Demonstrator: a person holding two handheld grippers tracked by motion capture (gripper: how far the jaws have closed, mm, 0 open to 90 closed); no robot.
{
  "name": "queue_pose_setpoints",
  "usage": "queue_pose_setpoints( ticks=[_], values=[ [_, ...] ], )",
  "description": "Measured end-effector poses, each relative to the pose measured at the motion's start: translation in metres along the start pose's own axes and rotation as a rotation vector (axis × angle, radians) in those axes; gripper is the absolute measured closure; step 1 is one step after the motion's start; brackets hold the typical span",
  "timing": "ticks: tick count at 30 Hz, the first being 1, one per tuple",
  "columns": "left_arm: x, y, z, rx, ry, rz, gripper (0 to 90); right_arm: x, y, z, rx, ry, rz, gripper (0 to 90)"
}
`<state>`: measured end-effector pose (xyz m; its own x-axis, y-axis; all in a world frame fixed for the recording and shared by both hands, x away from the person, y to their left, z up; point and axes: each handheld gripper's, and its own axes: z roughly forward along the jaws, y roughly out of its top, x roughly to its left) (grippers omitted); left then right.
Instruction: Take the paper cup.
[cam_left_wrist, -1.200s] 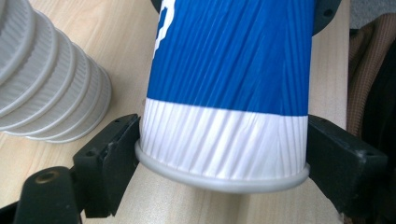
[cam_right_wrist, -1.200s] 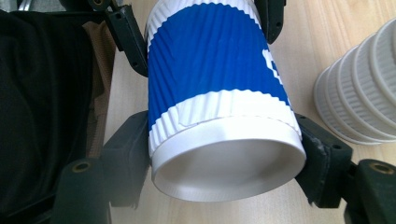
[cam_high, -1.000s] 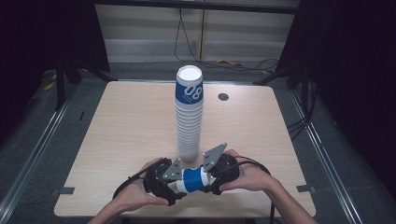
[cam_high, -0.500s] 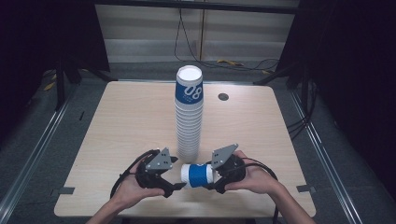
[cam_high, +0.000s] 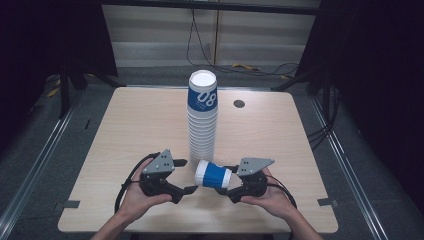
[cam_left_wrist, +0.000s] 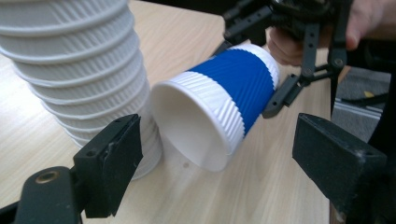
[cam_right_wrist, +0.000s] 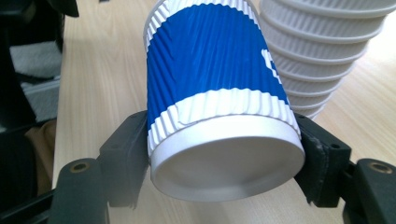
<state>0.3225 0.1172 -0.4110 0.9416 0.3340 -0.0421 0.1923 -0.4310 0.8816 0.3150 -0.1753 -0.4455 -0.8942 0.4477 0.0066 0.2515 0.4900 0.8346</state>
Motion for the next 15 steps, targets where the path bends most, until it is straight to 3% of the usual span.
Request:
queue_pose_setpoints(
  ticks=[6, 15],
  values=[
    [0.0007, 0.0013, -0.004, -0.029, -0.003, -0.009, 15.7, 0.0081, -0.007, -0.0031, -0.122, -0.041, 0.009, 28.2],
    [0.0044, 0.0027, -0.0083, -0.089, -0.023, -0.072, 15.7, 0.0087, -0.01, -0.0007, -0.233, -0.028, 0.04, 28.2]
  ],
)
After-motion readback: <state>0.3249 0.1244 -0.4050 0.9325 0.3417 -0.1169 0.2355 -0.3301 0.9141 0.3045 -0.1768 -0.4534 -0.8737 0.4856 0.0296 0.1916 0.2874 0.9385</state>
